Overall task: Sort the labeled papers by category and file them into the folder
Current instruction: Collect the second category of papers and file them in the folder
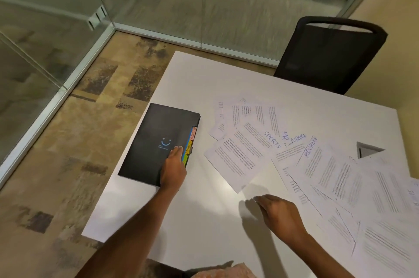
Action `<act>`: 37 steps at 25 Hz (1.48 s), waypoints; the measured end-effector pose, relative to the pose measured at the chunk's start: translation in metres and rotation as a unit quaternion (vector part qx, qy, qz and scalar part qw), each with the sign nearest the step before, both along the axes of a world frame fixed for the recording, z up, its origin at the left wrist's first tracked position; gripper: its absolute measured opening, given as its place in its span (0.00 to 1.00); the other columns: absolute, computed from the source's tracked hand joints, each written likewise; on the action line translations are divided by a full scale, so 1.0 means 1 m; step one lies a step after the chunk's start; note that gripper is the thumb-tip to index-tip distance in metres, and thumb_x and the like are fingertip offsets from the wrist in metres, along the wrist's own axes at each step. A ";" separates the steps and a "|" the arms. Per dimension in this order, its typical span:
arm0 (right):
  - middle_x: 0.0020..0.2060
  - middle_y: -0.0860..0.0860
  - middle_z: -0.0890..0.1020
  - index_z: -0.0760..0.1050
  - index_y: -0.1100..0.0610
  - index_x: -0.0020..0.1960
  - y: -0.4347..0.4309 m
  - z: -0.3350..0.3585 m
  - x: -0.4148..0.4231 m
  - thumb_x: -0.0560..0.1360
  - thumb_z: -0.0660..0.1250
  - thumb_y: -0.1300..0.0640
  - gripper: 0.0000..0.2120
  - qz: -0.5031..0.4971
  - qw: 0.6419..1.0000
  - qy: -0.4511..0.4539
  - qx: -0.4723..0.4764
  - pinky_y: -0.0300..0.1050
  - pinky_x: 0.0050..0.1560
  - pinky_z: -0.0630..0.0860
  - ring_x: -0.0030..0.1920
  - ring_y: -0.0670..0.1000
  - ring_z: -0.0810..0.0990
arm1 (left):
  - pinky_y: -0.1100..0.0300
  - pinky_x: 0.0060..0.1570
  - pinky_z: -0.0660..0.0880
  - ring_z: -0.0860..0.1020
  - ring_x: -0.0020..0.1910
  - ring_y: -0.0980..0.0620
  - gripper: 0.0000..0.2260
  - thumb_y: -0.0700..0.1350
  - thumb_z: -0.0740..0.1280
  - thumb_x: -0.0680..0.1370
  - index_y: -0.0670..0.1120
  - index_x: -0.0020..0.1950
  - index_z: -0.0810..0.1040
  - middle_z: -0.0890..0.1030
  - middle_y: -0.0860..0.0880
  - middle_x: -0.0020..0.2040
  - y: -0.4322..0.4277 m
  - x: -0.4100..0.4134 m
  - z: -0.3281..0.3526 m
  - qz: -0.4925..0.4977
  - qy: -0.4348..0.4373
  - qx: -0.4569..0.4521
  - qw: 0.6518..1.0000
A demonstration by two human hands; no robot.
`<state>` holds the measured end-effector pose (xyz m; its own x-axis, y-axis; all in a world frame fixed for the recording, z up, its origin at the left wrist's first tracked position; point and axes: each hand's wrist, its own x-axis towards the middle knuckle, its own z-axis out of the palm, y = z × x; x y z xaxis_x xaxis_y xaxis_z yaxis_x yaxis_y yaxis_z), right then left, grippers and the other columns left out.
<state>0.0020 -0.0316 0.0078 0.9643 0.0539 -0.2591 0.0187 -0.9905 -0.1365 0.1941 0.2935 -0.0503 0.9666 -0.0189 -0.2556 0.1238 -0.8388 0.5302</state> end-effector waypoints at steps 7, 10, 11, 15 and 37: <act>0.33 0.46 0.77 0.75 0.49 0.41 -0.027 -0.002 -0.027 0.78 0.66 0.54 0.06 -0.103 0.995 0.002 0.002 0.46 0.25 0.72 0.31 0.50 0.77 | 0.46 0.68 0.79 0.80 0.69 0.45 0.16 0.40 0.69 0.82 0.48 0.71 0.79 0.82 0.46 0.69 -0.041 -0.024 -0.004 -0.017 -0.009 -0.069 0.997; 0.34 0.46 0.78 0.76 0.50 0.41 -0.043 -0.004 -0.039 0.78 0.66 0.56 0.07 -0.145 0.989 0.033 0.012 0.46 0.28 0.71 0.32 0.50 0.77 | 0.48 0.68 0.79 0.82 0.67 0.46 0.17 0.39 0.68 0.82 0.46 0.71 0.80 0.83 0.48 0.68 -0.070 -0.035 0.003 -0.036 0.003 -0.098 0.995; 0.37 0.46 0.79 0.77 0.50 0.43 -0.048 -0.003 -0.044 0.79 0.64 0.54 0.07 -0.155 0.987 0.039 0.017 0.46 0.30 0.71 0.34 0.50 0.78 | 0.48 0.68 0.79 0.82 0.66 0.46 0.17 0.39 0.68 0.82 0.46 0.71 0.80 0.83 0.47 0.68 -0.079 -0.038 0.005 -0.048 0.013 -0.104 0.993; 0.35 0.46 0.73 0.70 0.51 0.41 -0.076 -0.003 -0.074 0.78 0.54 0.47 0.12 -0.226 0.972 0.036 0.048 0.42 0.30 0.59 0.35 0.51 0.72 | 0.51 0.68 0.78 0.81 0.67 0.47 0.16 0.41 0.68 0.83 0.47 0.71 0.81 0.83 0.49 0.68 -0.119 -0.053 0.013 -0.128 0.074 -0.089 0.985; 0.67 0.61 0.70 0.61 0.63 0.74 -0.317 -0.061 -0.065 0.63 0.84 0.33 0.56 -0.623 0.766 0.044 0.150 0.65 0.61 0.79 0.69 0.65 0.72 | 0.55 0.55 0.82 0.85 0.49 0.54 0.09 0.50 0.70 0.74 0.58 0.52 0.87 0.88 0.59 0.51 -0.323 -0.161 0.027 -0.090 0.331 -0.162 0.925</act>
<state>-0.0630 -0.3491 -0.0532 0.2942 -0.8245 -0.4834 -0.9388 -0.1544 -0.3080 0.0335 -0.0292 -0.0233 0.5749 -0.3436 -0.7426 0.3851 -0.6871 0.6160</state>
